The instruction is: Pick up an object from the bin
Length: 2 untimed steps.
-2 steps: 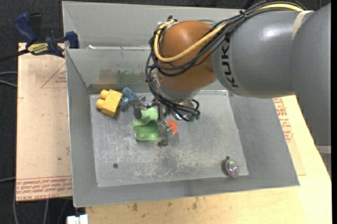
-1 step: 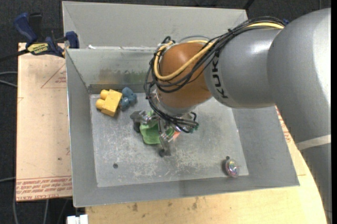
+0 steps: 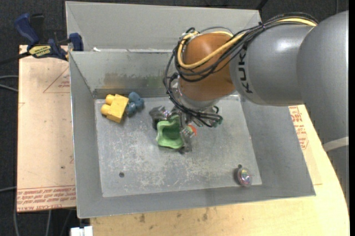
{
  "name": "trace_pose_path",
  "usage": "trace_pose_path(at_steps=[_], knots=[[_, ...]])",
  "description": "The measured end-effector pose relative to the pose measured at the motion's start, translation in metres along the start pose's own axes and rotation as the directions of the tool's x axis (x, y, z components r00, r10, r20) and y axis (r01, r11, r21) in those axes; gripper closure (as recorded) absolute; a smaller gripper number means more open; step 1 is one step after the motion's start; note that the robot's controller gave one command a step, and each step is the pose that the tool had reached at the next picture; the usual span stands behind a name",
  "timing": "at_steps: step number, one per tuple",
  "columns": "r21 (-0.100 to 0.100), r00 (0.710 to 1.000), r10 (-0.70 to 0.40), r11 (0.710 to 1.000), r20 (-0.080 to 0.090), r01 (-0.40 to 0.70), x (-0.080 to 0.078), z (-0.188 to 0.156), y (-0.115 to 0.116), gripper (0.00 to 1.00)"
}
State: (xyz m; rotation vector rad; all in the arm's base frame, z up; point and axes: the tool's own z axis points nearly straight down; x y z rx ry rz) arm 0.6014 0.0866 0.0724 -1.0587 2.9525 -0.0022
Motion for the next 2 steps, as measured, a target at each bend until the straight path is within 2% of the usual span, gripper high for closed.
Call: trace_pose_path(at_steps=[1,2], knots=[[-0.005,1.0,-0.003,1.0,-0.002,0.003,-0.001,0.0,0.003,1.0],[0.003,0.999,0.053,0.999,0.006,-0.053,0.019,-0.154,-0.013,1.0]])
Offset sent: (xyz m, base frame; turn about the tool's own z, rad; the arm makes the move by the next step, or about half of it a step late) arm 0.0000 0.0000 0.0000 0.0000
